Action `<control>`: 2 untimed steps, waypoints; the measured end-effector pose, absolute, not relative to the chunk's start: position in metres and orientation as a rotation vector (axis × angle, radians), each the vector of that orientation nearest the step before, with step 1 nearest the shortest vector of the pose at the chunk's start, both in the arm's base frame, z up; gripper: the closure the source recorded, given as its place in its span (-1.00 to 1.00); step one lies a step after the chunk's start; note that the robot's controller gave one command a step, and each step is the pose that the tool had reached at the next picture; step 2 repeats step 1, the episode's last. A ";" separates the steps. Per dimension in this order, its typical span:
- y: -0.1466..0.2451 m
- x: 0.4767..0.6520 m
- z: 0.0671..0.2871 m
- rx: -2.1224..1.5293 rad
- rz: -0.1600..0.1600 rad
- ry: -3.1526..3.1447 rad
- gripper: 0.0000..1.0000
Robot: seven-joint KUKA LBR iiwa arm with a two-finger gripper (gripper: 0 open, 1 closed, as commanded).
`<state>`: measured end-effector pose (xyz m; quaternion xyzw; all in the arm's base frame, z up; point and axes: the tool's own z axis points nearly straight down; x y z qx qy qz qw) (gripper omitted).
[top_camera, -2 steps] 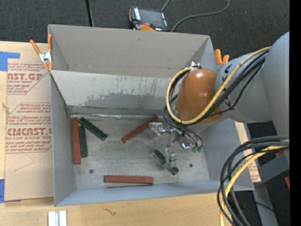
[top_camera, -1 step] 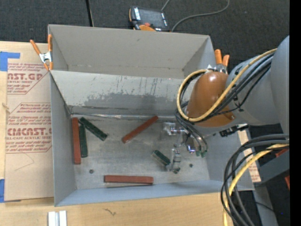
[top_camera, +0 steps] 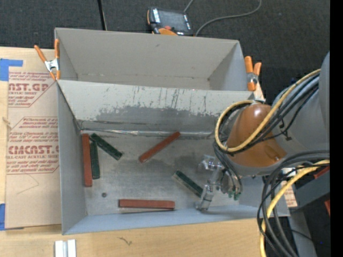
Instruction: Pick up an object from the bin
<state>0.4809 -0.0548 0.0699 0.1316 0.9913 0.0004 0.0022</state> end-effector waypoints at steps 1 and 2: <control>-0.054 0.480 0.070 0.410 0.000 3.116 1.00; -0.054 0.480 0.070 0.410 0.000 3.116 1.00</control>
Offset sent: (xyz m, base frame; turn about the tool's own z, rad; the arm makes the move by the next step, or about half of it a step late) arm 0.0000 0.0000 0.0000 0.0000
